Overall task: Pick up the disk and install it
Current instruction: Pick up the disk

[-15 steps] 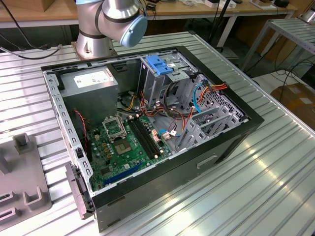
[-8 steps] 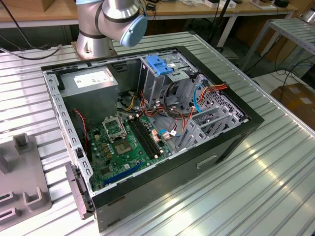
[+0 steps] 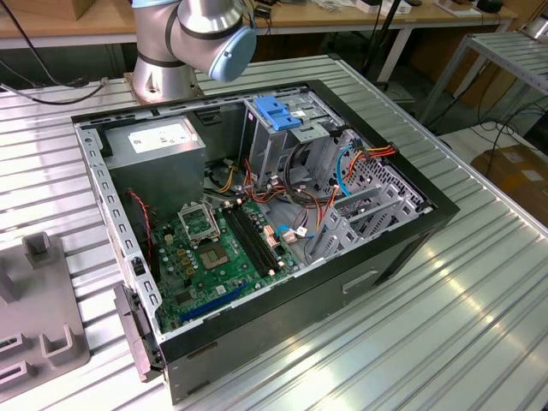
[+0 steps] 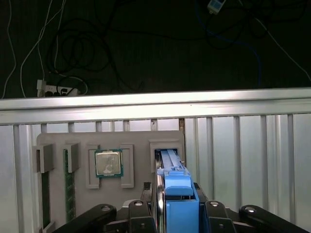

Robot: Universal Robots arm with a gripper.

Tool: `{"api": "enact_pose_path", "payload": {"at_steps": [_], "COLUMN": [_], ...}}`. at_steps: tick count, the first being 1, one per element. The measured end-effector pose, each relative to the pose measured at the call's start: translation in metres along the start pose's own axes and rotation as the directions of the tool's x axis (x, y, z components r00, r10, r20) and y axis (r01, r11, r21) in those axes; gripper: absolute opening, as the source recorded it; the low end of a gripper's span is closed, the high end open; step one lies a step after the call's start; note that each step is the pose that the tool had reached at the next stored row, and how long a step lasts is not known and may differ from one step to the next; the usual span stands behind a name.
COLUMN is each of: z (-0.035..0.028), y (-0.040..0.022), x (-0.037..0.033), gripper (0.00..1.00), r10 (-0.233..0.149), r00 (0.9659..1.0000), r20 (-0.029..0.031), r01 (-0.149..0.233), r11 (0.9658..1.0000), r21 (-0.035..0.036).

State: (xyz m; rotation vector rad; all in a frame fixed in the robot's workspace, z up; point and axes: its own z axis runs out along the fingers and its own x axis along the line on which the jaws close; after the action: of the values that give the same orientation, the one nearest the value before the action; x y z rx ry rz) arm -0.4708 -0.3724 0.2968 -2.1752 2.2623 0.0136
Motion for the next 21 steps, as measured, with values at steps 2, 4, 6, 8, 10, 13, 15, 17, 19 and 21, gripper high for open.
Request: {"api": "enact_pose_path", "payload": {"at_steps": [2,4,6,8,10,13,15,17,19,21], "z": [0.0,0.0001,0.0001,0.0001,0.0001,0.0001,0.0001,0.0001,-0.0014,-0.0053], "y": [0.0,0.0,0.0,0.0,0.0,0.0,0.0,0.0,0.0,0.0], "x": [0.0,0.0,0.0,0.0,0.0,0.0,0.0,0.0,0.0,-0.0001], "gripper": [0.37,0.37,0.37,0.37,0.37,0.37,0.37,0.37,0.37,0.37], "r10": [0.0,0.0,0.0,0.0,0.0,0.0,0.0,0.0,0.0,0.0], "r00": [1.0,1.0,1.0,1.0,1.0,1.0,1.0,1.0,1.0,1.0], "r20": [0.0,0.0,0.0,0.0,0.0,0.0,-0.0001,-0.0001,-0.0002,-0.0005], "r01": [0.0,0.0,0.0,0.0,0.0,0.0,0.0,0.0,0.0,0.0], "r11": [1.0,1.0,1.0,1.0,1.0,1.0,1.0,1.0,1.0,1.0], "r21": [0.0,0.0,0.0,0.0,0.0001,0.0,0.0001,0.0002,0.0002,0.0001]}}
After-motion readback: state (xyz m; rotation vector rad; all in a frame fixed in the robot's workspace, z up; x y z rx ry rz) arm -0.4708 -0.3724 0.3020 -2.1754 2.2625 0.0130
